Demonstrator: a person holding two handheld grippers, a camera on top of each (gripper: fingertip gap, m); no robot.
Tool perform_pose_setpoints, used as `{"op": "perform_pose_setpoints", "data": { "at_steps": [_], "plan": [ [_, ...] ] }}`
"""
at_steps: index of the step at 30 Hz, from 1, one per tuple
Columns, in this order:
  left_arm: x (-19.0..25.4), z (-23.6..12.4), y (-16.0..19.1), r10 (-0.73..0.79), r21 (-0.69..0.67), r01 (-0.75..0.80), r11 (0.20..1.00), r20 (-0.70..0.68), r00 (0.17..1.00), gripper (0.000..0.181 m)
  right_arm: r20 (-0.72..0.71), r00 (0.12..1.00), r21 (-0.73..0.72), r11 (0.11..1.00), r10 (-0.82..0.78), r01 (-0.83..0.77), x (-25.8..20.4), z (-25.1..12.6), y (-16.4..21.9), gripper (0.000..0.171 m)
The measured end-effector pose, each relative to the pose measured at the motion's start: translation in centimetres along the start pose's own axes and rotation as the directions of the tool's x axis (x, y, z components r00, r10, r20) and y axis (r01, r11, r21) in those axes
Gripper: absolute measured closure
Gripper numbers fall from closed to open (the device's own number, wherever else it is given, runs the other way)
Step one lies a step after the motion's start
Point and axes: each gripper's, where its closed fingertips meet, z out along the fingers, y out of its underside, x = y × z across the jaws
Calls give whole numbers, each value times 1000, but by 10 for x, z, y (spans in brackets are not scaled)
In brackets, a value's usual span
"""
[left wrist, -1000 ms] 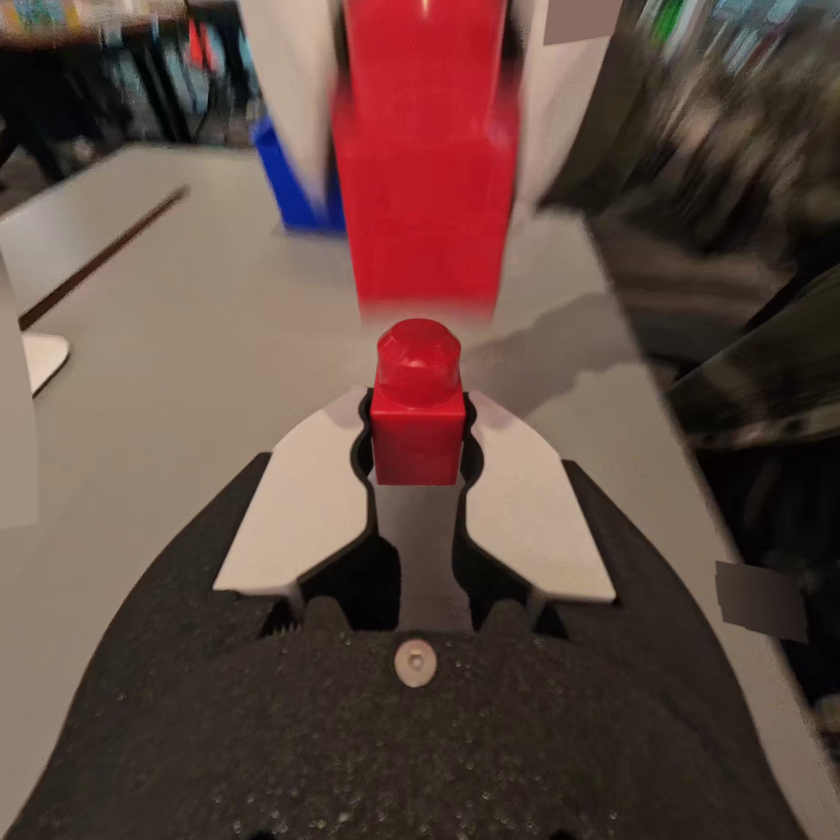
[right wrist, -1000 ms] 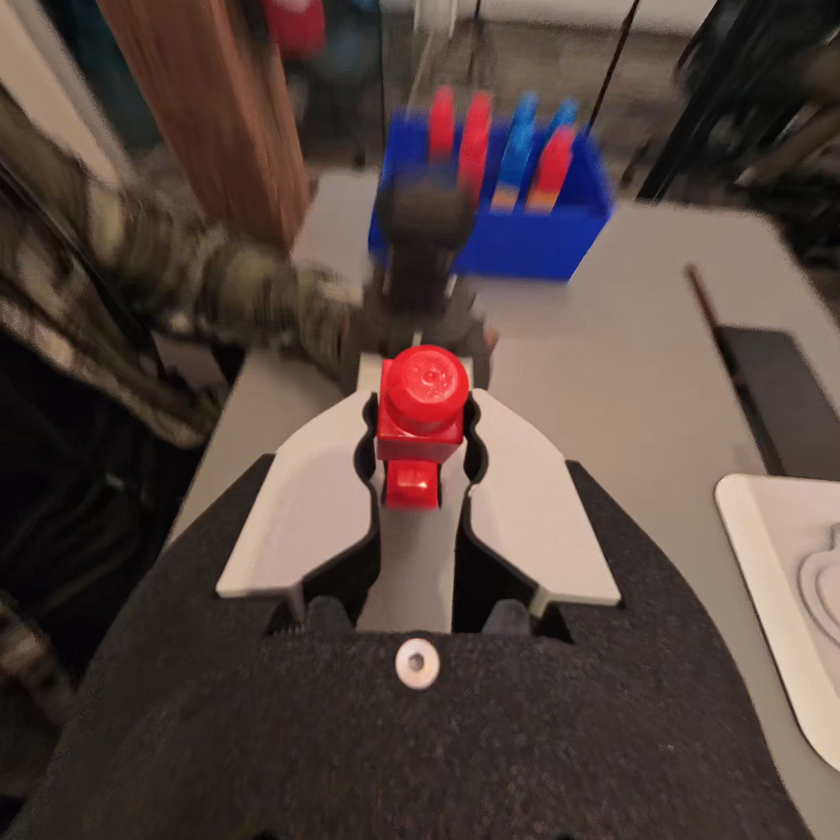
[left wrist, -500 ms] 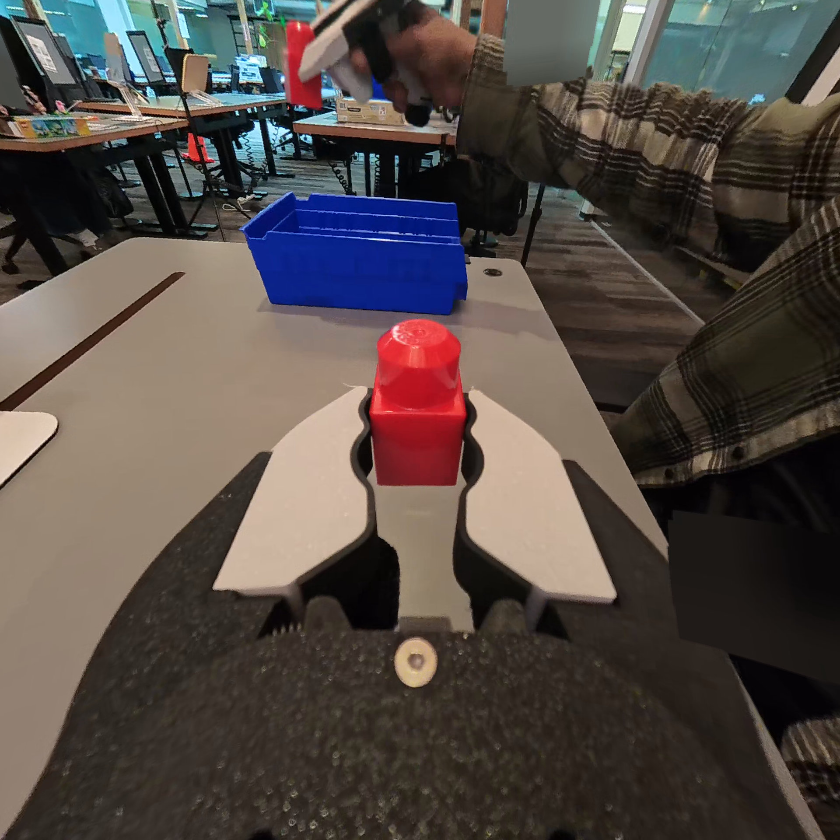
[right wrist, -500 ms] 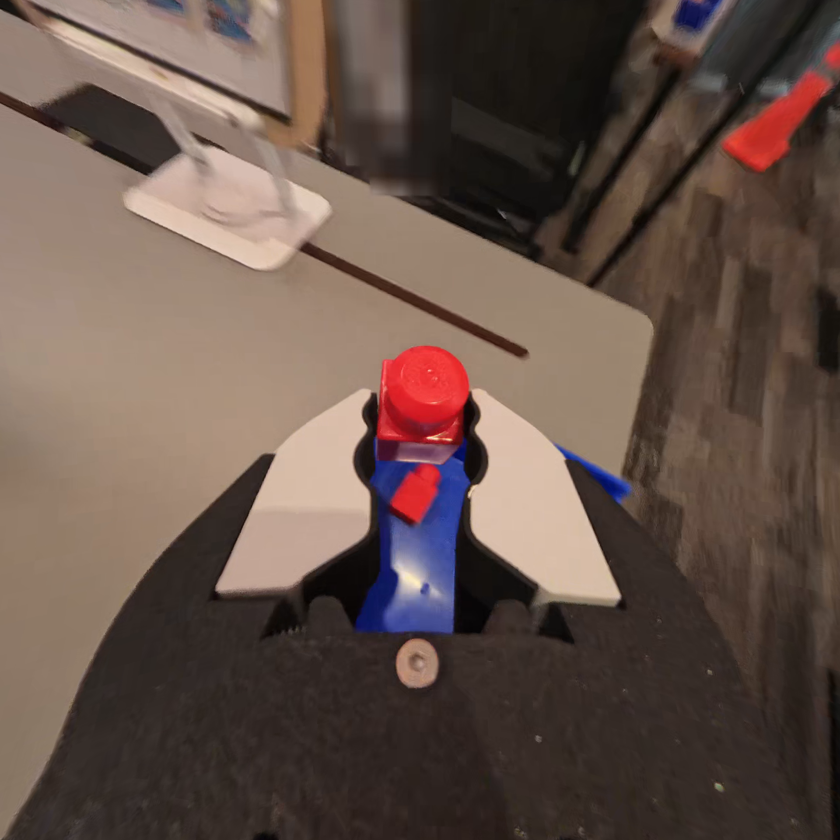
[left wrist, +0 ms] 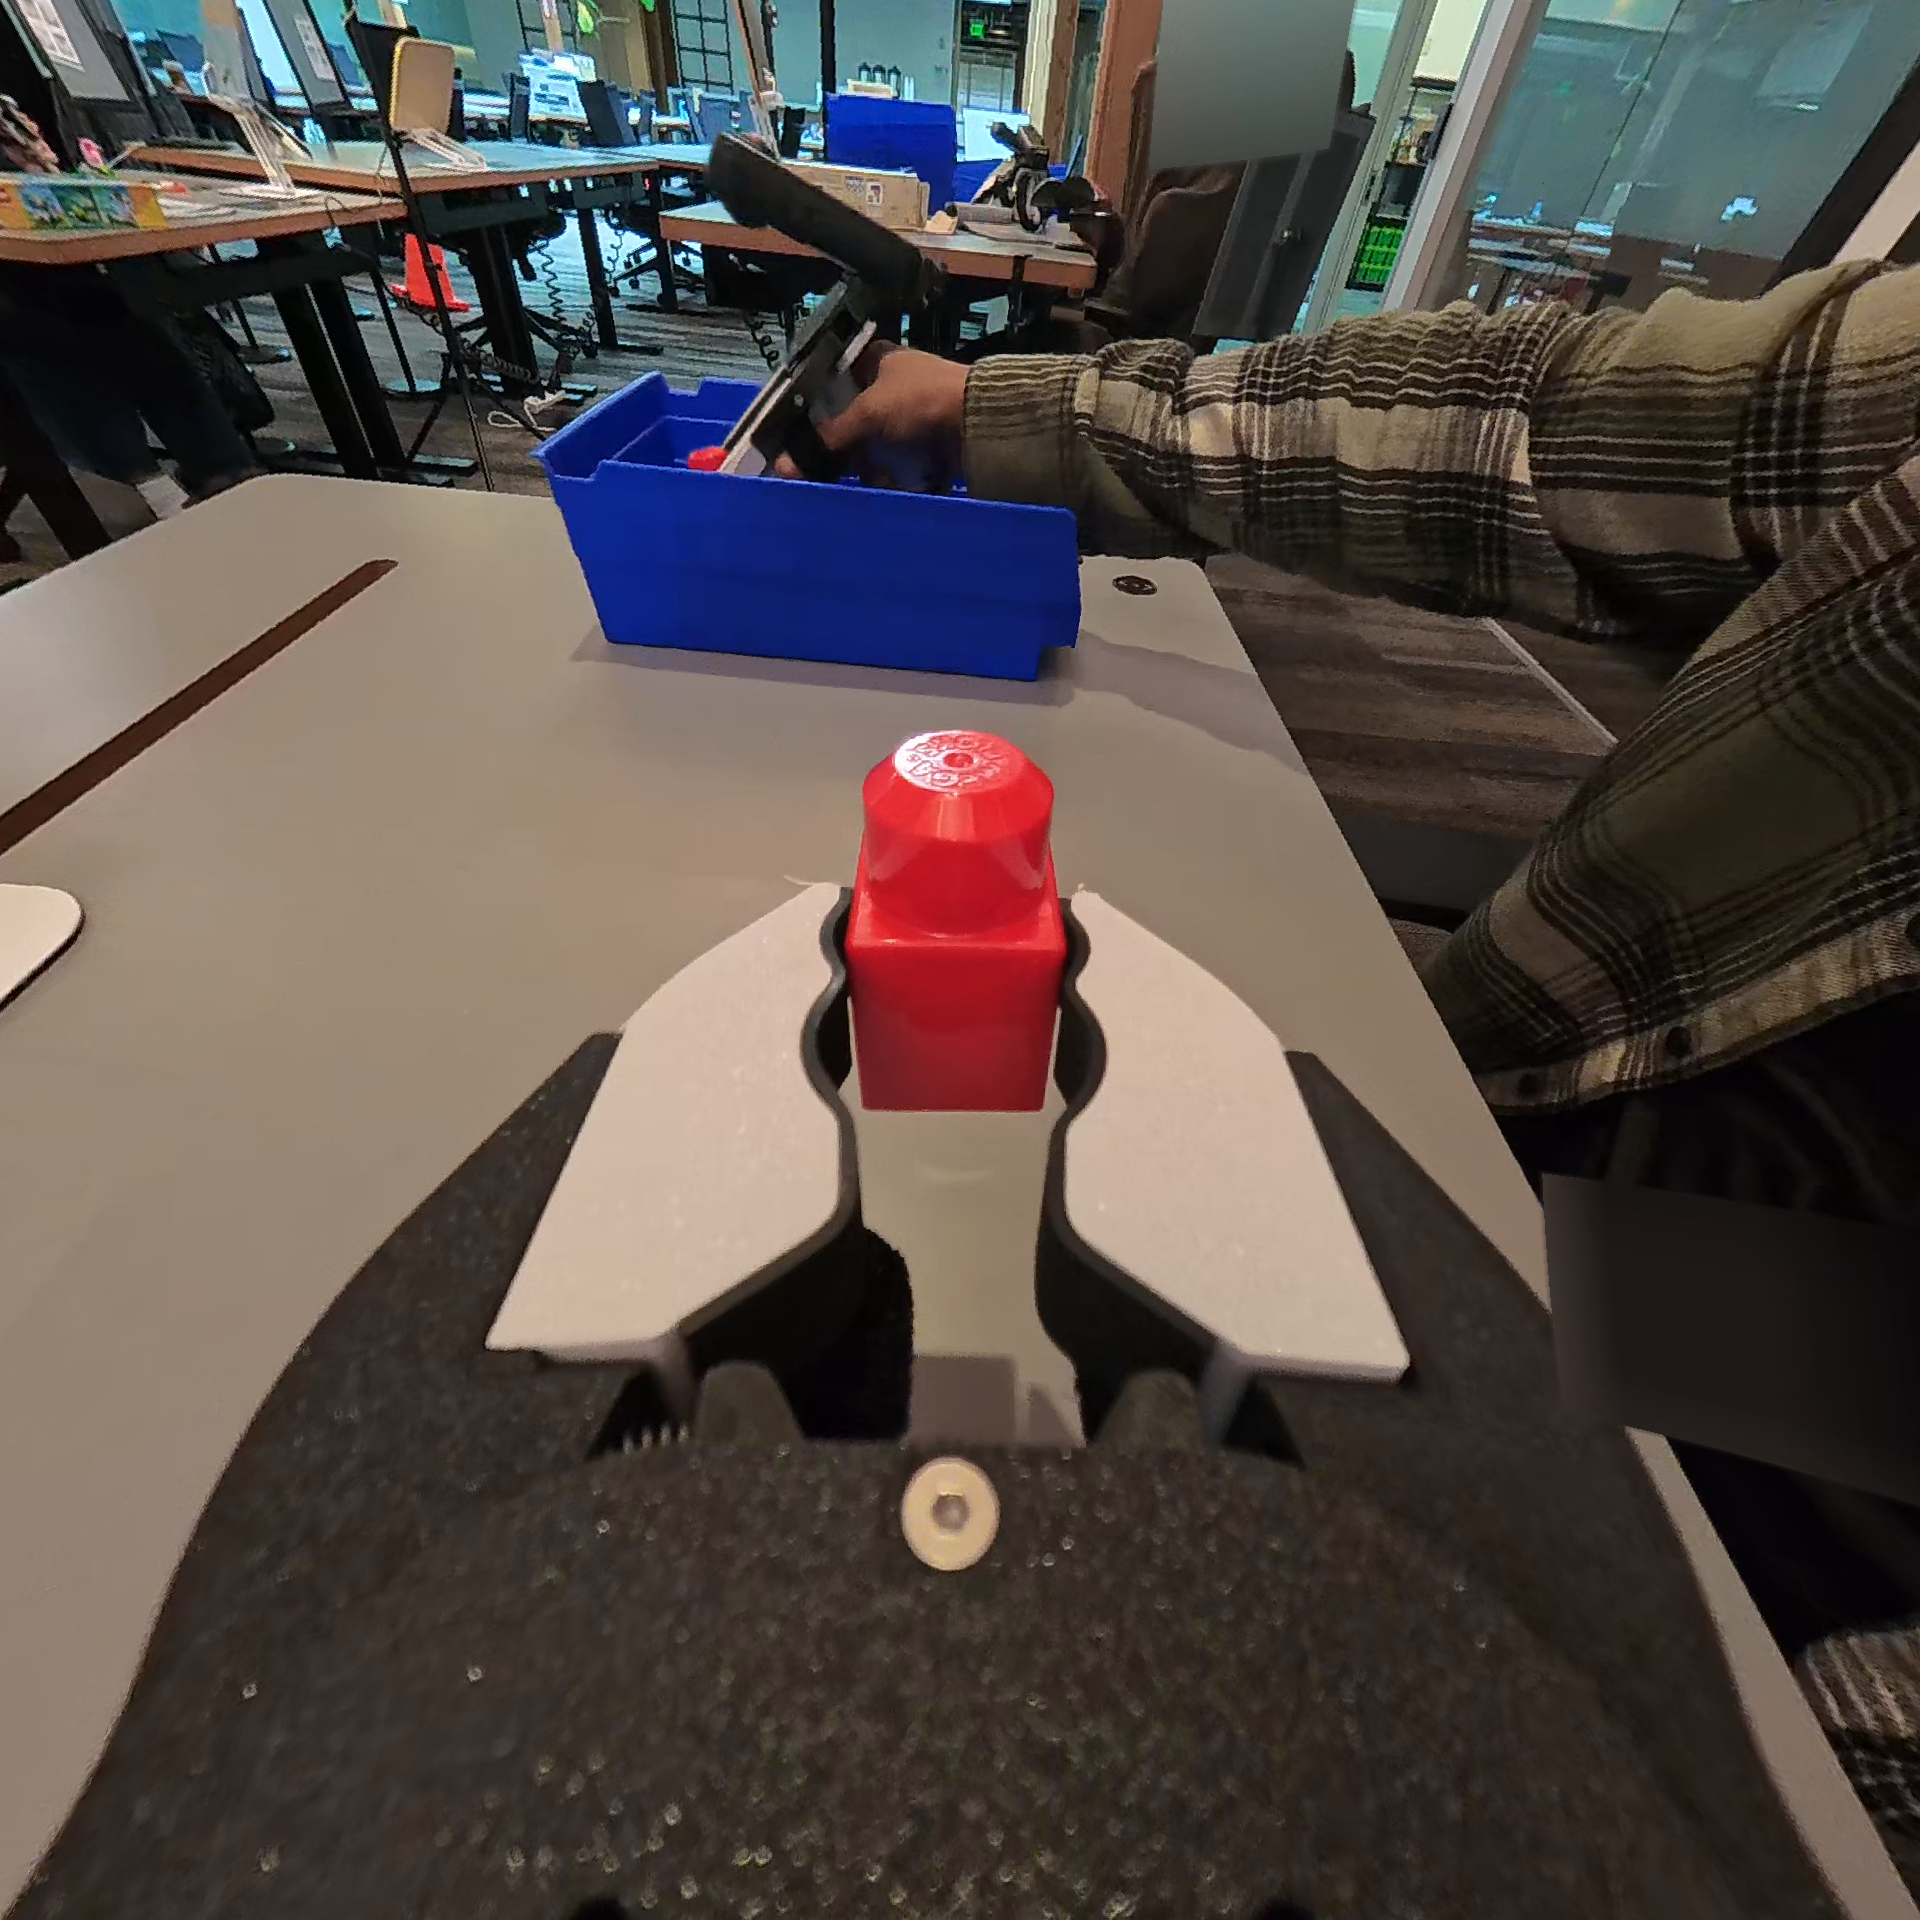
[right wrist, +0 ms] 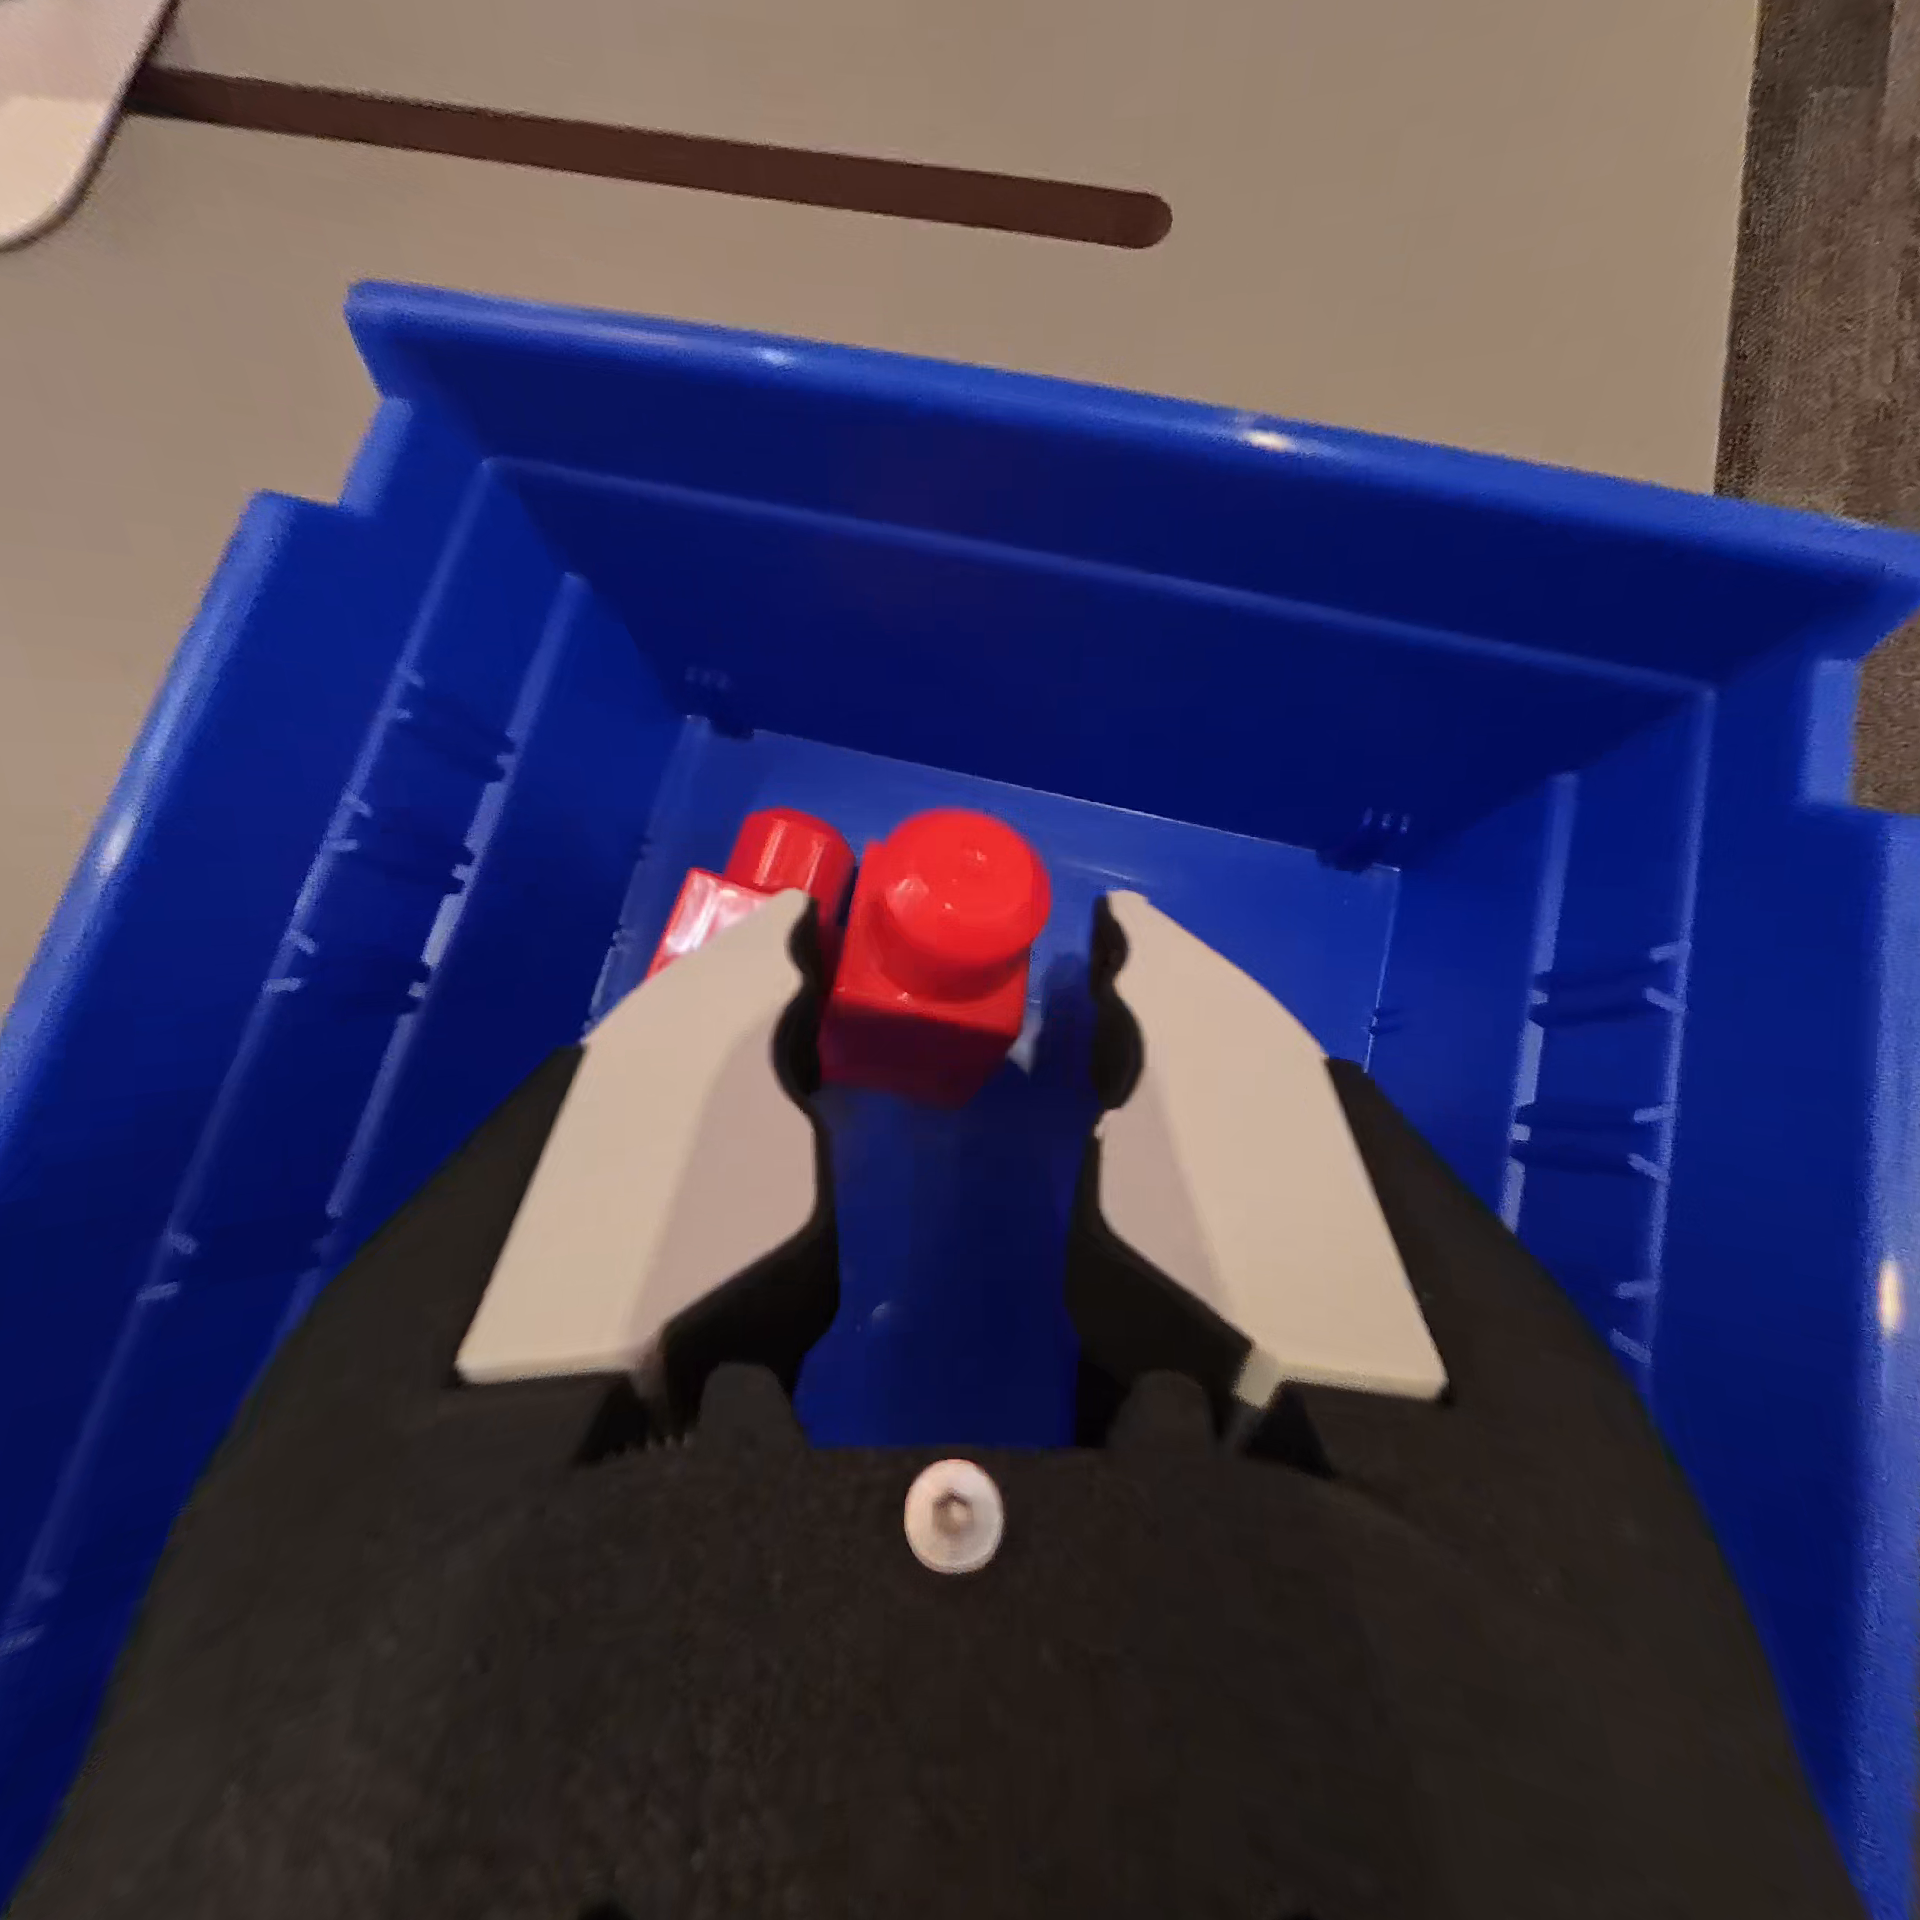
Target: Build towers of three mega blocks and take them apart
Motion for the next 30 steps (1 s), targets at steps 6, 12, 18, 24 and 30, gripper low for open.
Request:
{"op": "perform_pose_setpoints", "data": {
  "at_steps": [6,12,18,24,30],
  "plan": [
    [-2,-5,-4,-27,38,27,999,-9,1000,146,58,989,246,962,-139,121,-46,-80,-72,106],
    [-1,-4,-8,-3,43,2,999,13,1000,146,309,853,413,867,-421,279,-228,-146,-98,105],
    [8,2,-2,-38,23,39,999,-69,997,146,330,406,597,522,-852,609,-389,-139,-57,107],
    [11,6,4,-42,-5,42,999,-95,995,146,366,15,666,273,-931,695,-458,-130,-28,121],
    [9,10,4,29,-36,-30,999,-17,999,146,594,69,508,441,-802,740,-484,-110,-28,124]
  ]
}}
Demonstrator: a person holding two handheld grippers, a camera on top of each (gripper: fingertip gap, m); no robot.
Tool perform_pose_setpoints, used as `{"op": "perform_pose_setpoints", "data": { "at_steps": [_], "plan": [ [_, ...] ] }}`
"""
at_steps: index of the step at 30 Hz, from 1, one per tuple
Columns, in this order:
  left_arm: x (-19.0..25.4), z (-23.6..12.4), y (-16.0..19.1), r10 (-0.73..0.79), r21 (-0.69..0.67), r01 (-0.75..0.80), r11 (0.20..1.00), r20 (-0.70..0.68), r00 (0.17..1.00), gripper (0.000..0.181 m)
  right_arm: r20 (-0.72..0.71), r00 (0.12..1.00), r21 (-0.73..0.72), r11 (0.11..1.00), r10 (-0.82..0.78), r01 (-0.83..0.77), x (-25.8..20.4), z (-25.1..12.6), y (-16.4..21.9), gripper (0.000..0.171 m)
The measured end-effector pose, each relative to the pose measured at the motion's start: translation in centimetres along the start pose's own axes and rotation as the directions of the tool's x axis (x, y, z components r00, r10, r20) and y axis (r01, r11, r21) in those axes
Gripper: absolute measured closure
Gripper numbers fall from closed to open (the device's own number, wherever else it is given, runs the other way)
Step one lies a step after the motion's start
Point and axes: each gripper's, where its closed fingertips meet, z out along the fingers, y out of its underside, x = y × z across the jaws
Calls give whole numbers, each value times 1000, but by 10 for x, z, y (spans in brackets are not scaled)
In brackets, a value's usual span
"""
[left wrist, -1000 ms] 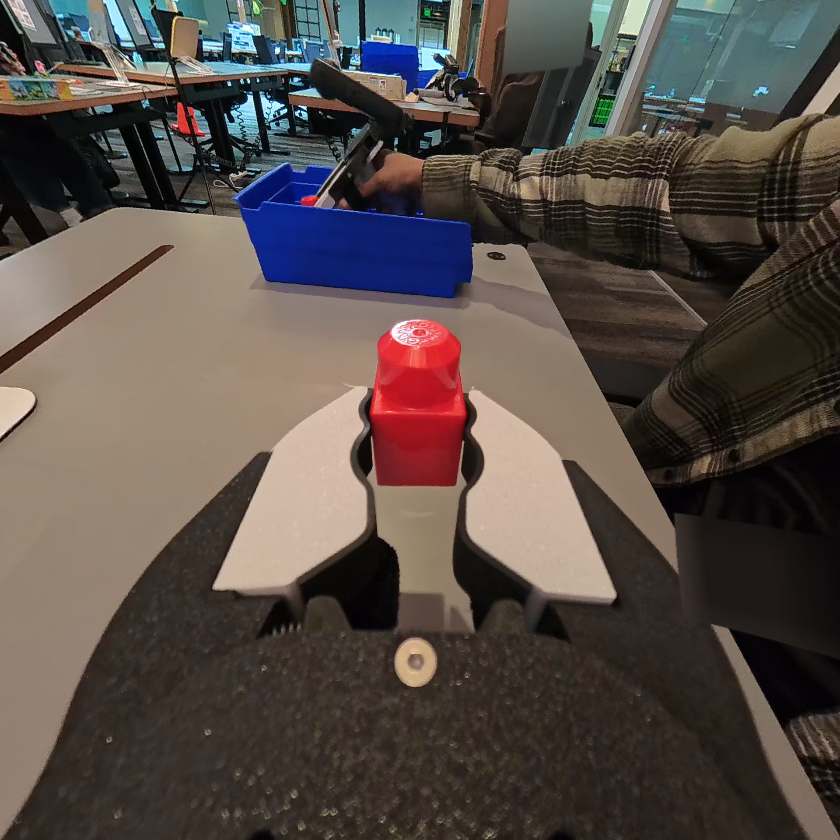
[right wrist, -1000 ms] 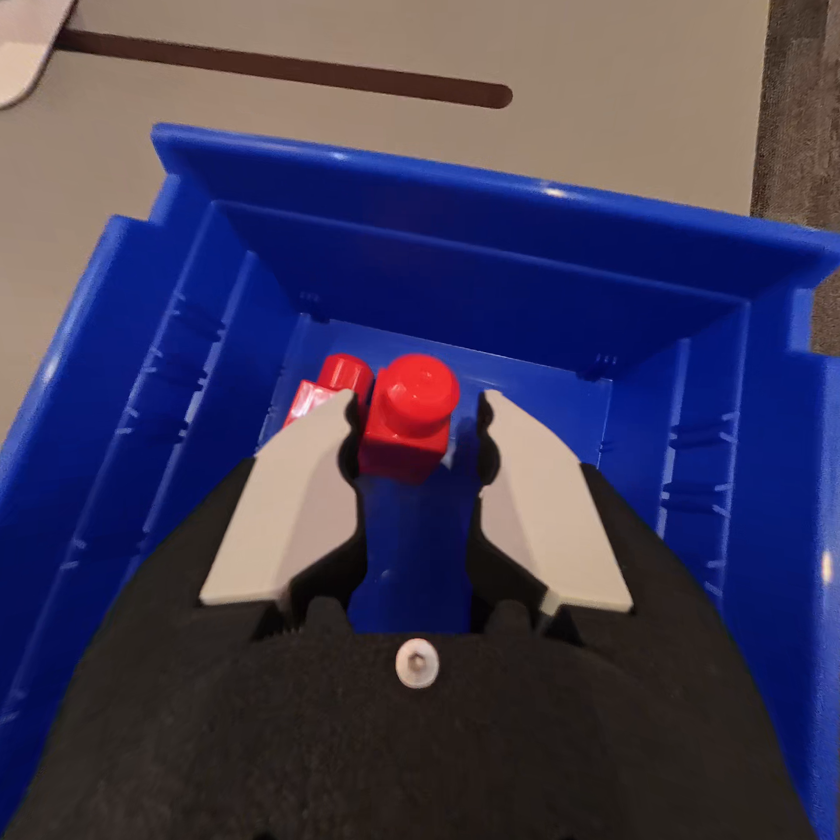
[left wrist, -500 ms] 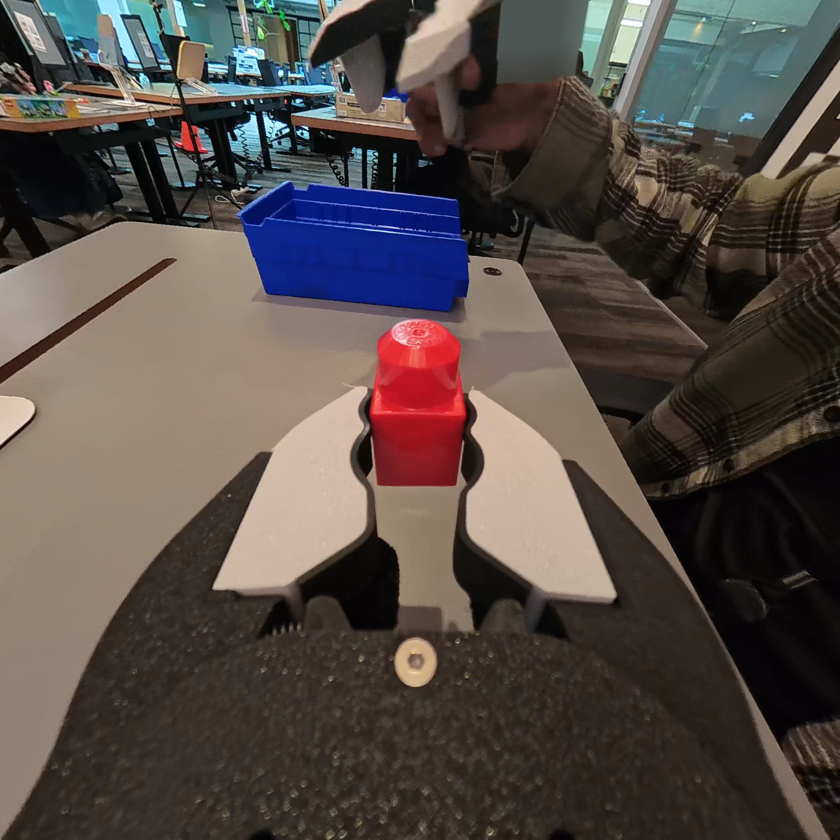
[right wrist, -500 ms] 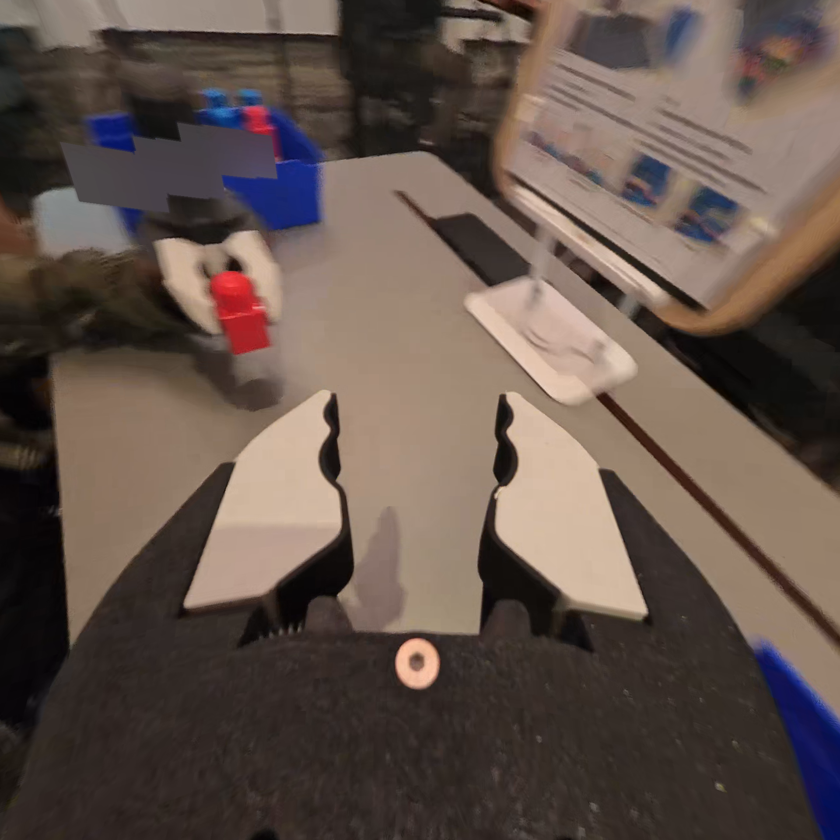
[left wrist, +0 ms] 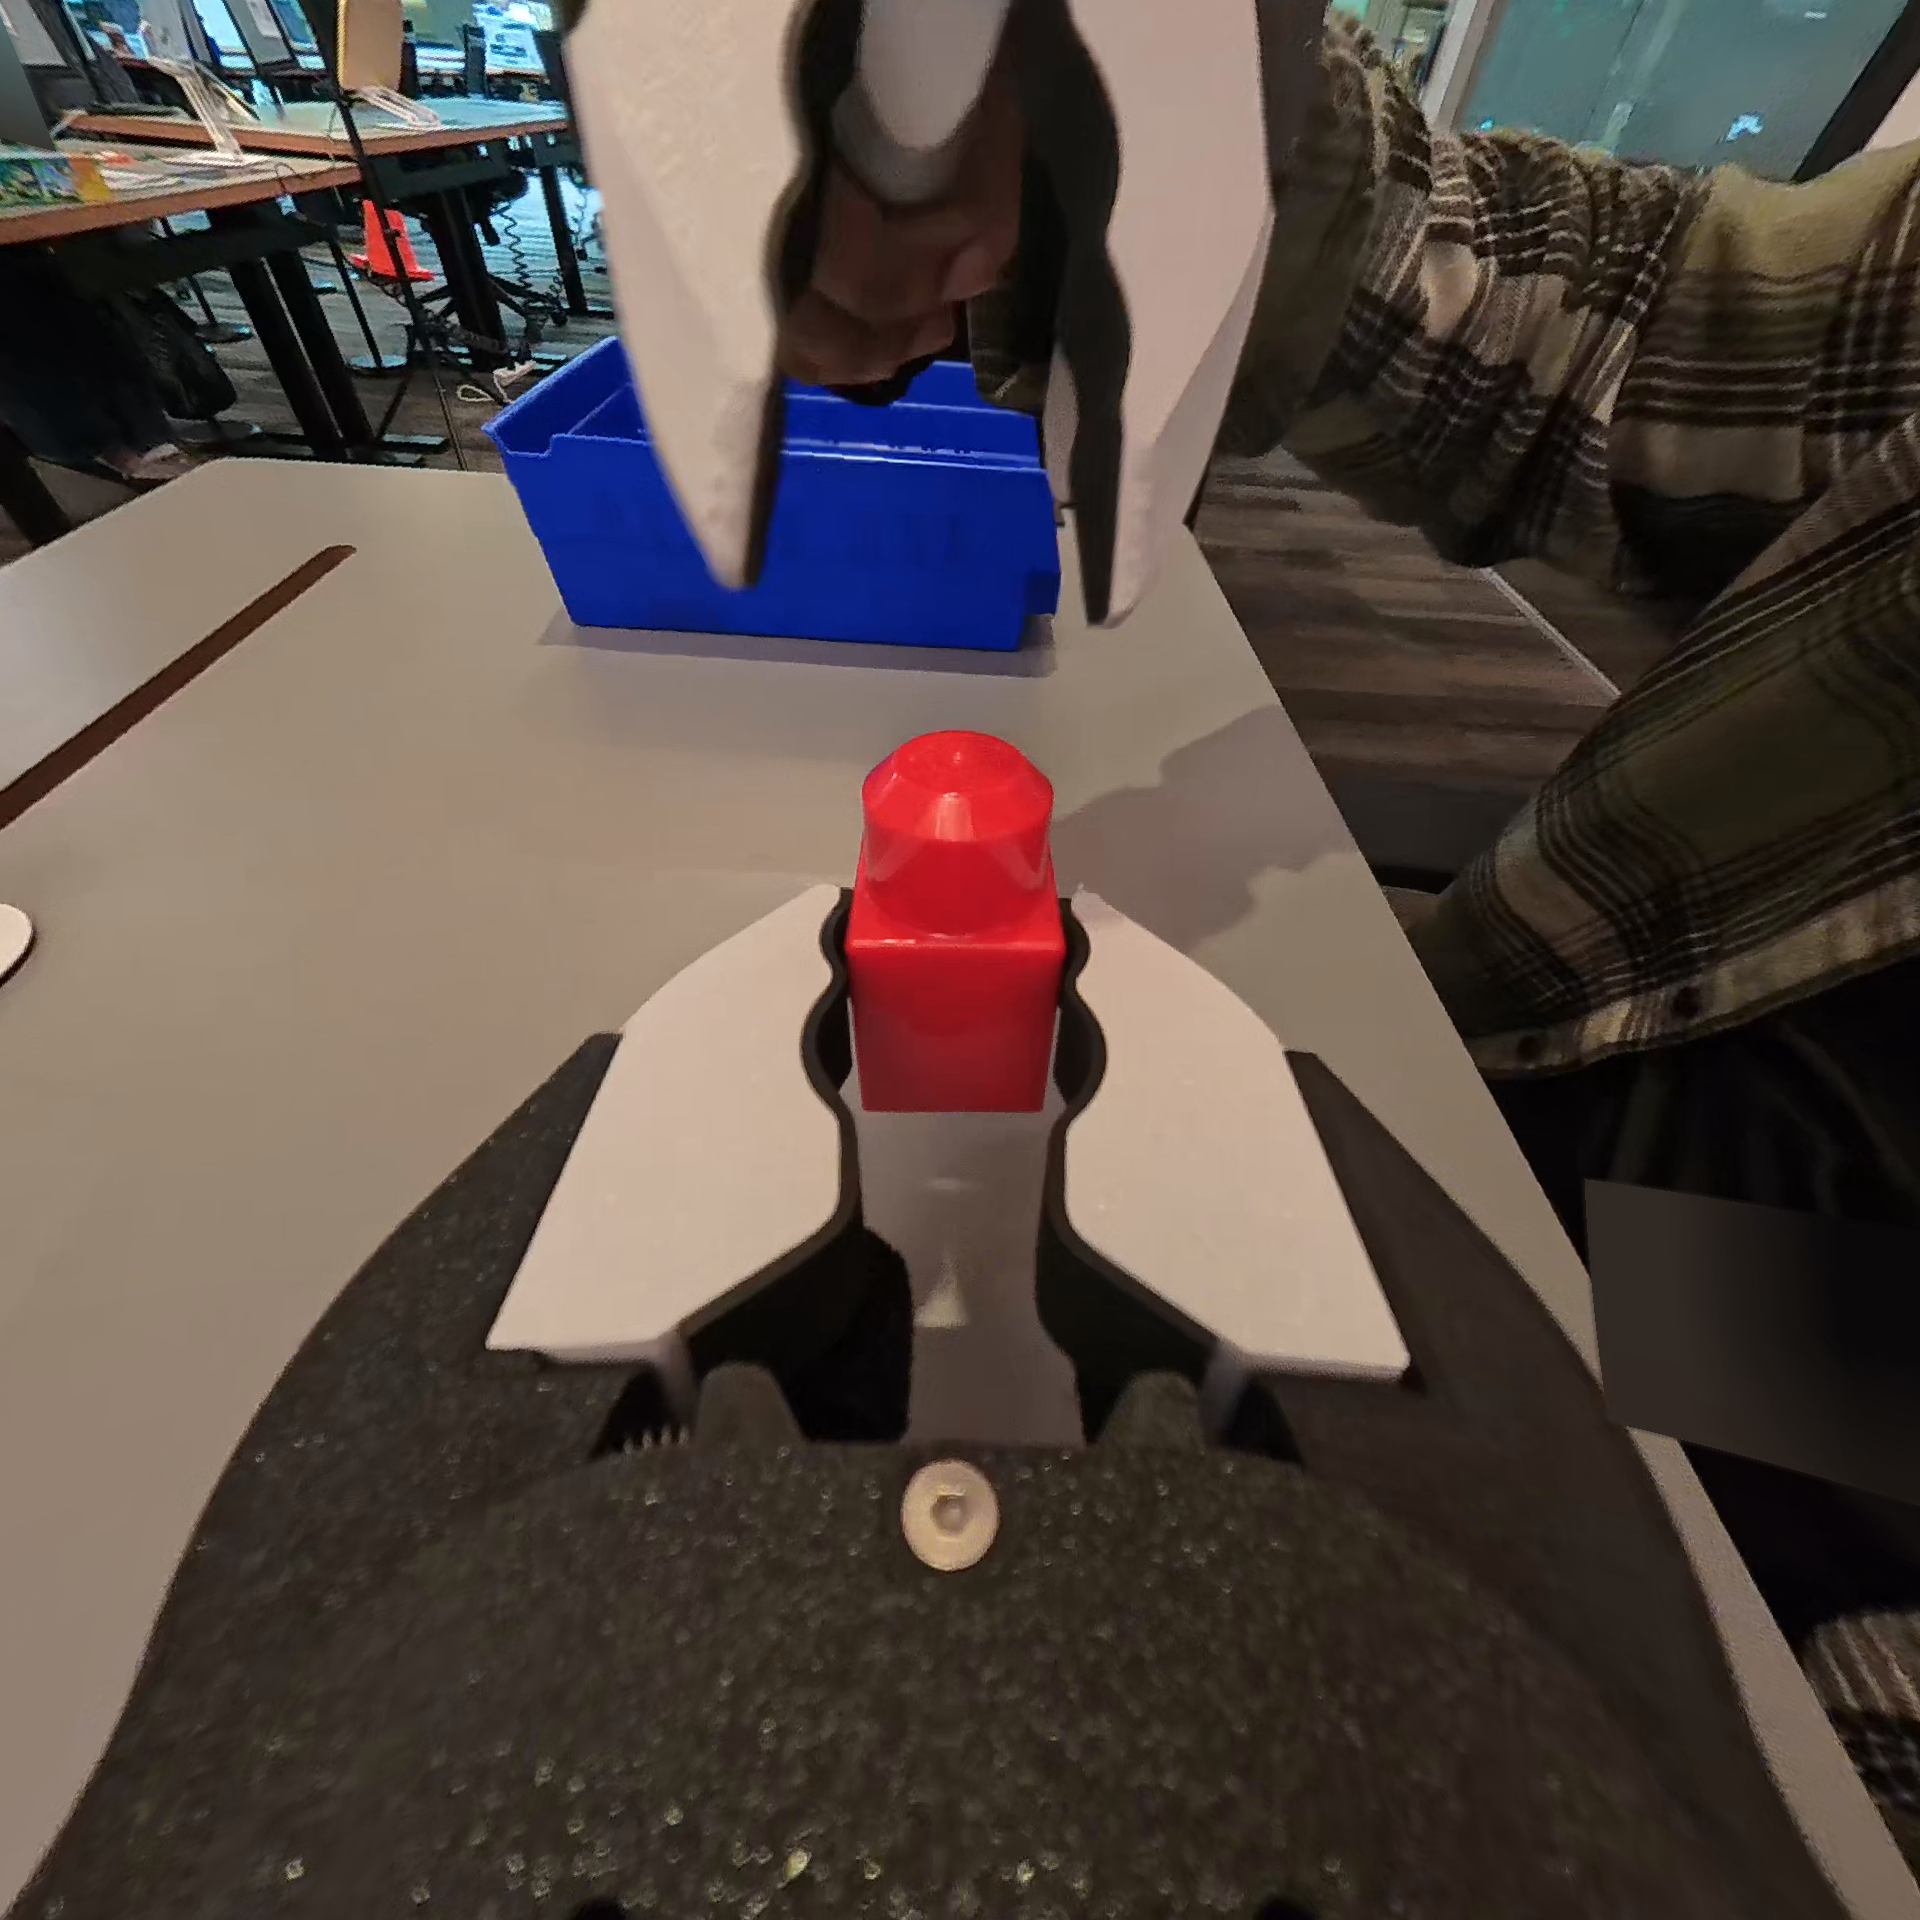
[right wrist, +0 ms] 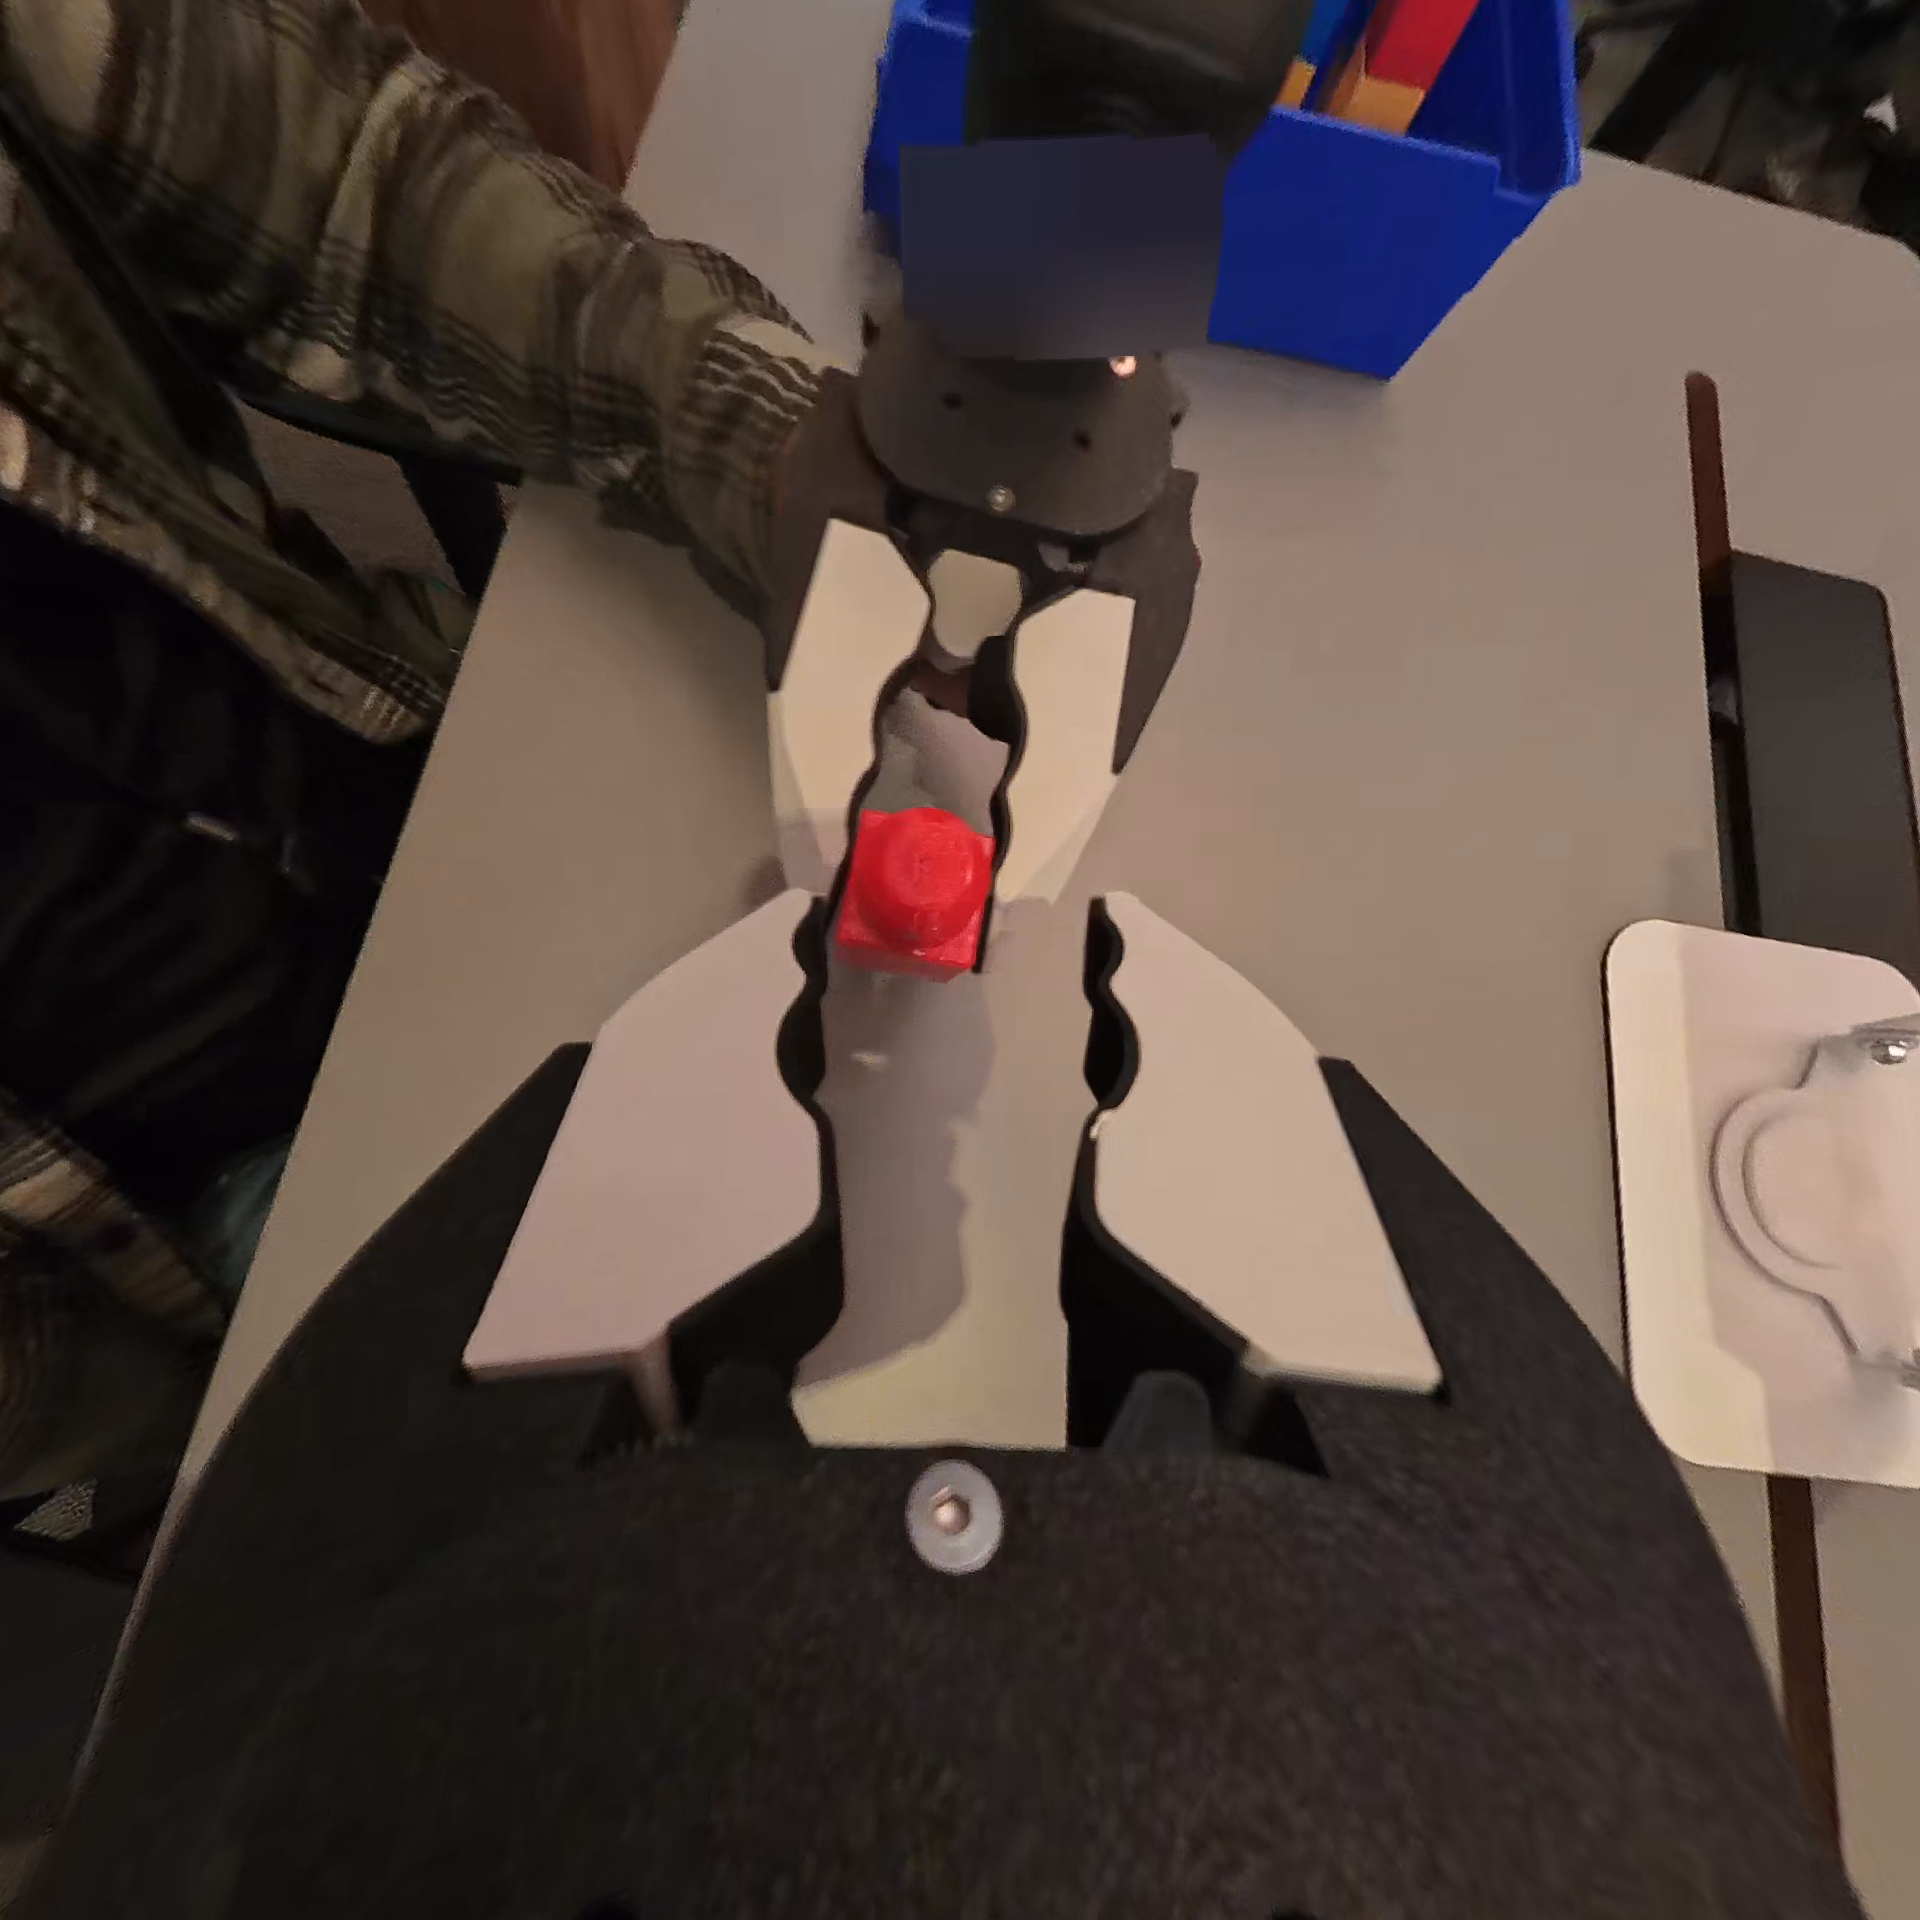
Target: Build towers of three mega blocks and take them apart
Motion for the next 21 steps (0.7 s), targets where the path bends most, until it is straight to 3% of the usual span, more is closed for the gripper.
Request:
{"op": "perform_pose_setpoints", "data": {
  "at_steps": [3,10,15,18,21],
  "plan": [
    [0,1,-2,9,2,-9,1000,12,1000,146,17,999,-30,999,35,-35,1,10,2,120],
    [-3,0,-4,15,8,-16,1000,46,999,146,112,984,-85,988,139,-130,-8,28,7,143],
    [-2,2,-4,7,9,-8,1000,37,999,146,96,985,-113,985,142,-131,-9,27,8,143],
    [-6,4,-1,-20,6,20,1000,44,999,132,63,985,-44,986,161,-158,-4,12,2,143],
    [-10,2,-2,-48,28,47,999,57,997,120,-113,968,1,975,222,-223,18,-37,14,143]
  ]
}}
